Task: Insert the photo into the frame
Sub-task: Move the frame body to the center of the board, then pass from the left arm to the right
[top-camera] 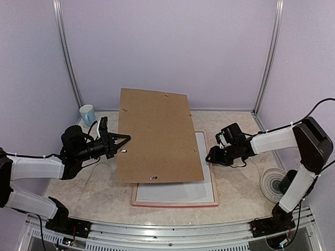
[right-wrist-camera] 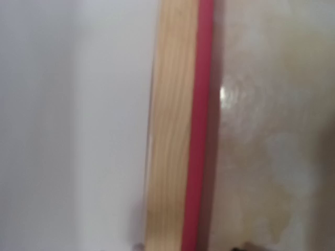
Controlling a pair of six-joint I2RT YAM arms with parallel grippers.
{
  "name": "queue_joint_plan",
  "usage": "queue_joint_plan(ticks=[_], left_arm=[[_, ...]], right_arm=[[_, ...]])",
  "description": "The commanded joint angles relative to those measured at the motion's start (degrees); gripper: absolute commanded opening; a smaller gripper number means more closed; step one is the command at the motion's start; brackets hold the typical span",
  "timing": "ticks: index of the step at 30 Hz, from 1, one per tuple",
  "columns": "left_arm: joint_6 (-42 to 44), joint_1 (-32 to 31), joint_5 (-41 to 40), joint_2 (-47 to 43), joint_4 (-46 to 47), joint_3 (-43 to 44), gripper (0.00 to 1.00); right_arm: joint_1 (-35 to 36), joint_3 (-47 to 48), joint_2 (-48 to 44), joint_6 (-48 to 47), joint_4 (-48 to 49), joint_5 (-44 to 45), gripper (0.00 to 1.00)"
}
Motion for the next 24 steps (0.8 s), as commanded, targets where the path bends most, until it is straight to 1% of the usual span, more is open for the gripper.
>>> queue_joint_plan(ticks=[1,6,9,14,24], left_arm=[[-0.39,-1.12,-0.27,-0.41,7.34,-0.3,0.0],[-1.22,-2.11,-0.62,0.61,9.34,-1.75,0.0],[-2.53,-2.85,-0.57,1.77,12.04,-2.58,0.0],[-3.79,-4.59,-1.05,4.24,15.16,-2.8,0.0],[-5.77,-7.15,-1.26,9.95,20.88,-2.4,0.0]], right_arm=[[0.7,5.63,-2.9,-1.78,-6.58,3.53,0.56],[0.74,11.98,-3.94,-3.8,-12.34,8.06,0.63],[0.7,15.94,-3.37,-5.12,-15.17,10.6,0.65],[0.69,20.12,-2.4,-6.65,-17.09,11.93,0.66],[0.78,21.09,-0.64,-8.74,-17.98,11.69,0.67]])
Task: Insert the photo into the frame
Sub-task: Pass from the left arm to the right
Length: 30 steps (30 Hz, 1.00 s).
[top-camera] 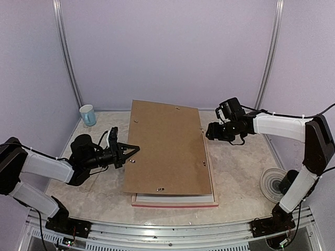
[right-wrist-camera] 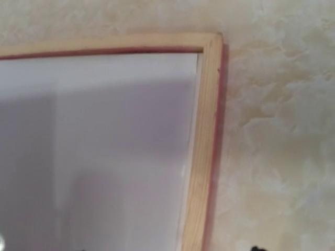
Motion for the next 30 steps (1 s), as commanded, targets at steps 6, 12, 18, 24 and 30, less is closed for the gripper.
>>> queue_joint_plan(ticks=[6,12,18,24,30], left_arm=[[-1.52,-2.22,-0.5,3.7,11.17,1.46,0.0],[-1.45,-2.84,-0.9,4.57,11.28,1.51,0.0],[-1.43,-3.22,-0.95,5.11,11.63,1.43,0.0],[-1.69,-3.31,-0.76,5.83,12.44,1.29,0.0],[-2.31,-3.39,-0.58,6.8,14.15,0.76,0.0]], right_arm=[[1.2,2.04,1.49,-1.73,-1.61,1.26,0.67],[1.31,2.94,2.62,-1.66,-1.61,2.41,0.67],[1.36,4.14,4.18,-1.82,-1.33,4.07,0.68],[1.31,6.43,5.46,-2.35,-2.17,4.98,0.68],[1.32,7.71,6.31,-2.81,-2.5,5.3,0.68]])
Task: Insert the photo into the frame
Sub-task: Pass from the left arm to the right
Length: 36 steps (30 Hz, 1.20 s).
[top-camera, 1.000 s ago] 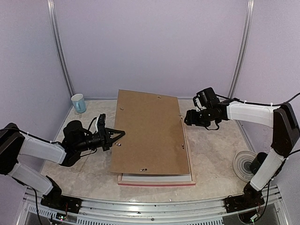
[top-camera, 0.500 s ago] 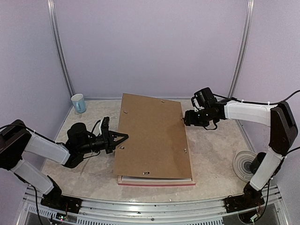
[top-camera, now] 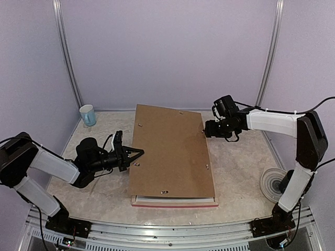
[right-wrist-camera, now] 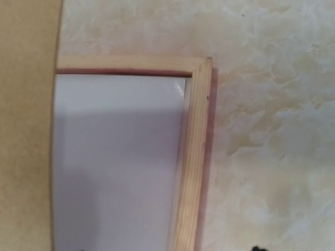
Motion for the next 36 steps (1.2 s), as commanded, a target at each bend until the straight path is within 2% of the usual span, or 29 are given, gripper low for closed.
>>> queue_joint_plan(ticks=[1,17,23,29,36], left_arm=[[-1.01,-0.66,1.09,0.54,8.55,0.66,0.0],[-3.35,-0.93,1.18,5.25,14.68,-0.87,0.0],[-3.46,-0.92,0.93,5.87,15.39,-1.16,0.0],[-3.45,-0.84,1.08,6.13,15.86,-0.93,0.0],[-3.41,-0.66,1.35,6.07,15.93,-0.22,0.0]], right_arm=[[0.64,2.07,1.07,-0.72,-0.71,1.11,0.68],[0.42,7.26,4.13,-1.99,-4.21,5.19,0.69],[-2.14,7.29,3.97,-1.84,-4.97,2.85,0.71],[-6.71,2.6,-0.75,-0.66,-2.7,-6.26,0.72],[-10.95,-6.14,-7.25,0.98,3.4,-24.98,0.73]])
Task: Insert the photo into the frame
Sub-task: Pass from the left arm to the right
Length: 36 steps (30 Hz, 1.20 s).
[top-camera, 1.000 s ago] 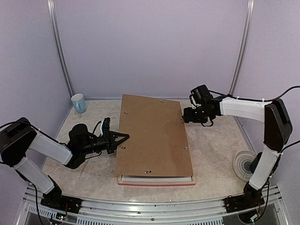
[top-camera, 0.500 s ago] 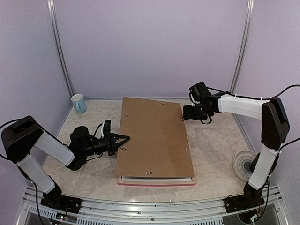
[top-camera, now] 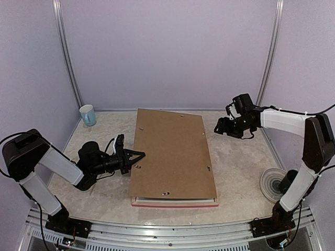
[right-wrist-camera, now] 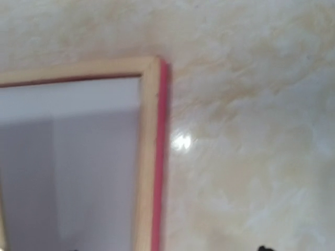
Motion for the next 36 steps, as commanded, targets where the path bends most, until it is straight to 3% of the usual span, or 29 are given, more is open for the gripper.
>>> queue_joint_plan(ticks=[1,9,16,28,36], left_arm=[[0.06,-0.22,1.52,-0.4,7.13,1.16,0.0],[0.49,-0.03,1.68,-1.61,5.99,1.12,0.0],[0.3,-0.03,1.6,-1.77,6.26,1.02,0.0],[-0.31,-0.2,1.86,-0.96,7.07,1.48,0.0],[-0.4,-0.28,1.82,-0.7,6.99,1.6,0.0]], right_arm=[[-1.55,-4.89,-5.04,1.37,5.44,-16.01,0.73],[-4.57,-15.9,-8.33,5.1,17.91,-36.7,0.71],[-4.76,-24.04,-7.34,10.5,32.13,-47.68,0.67],[-4.42,-31.39,-1.02,20.49,53.87,-57.03,0.62],[-2.4,-31.13,2.66,24.68,60.78,-59.0,0.58]])
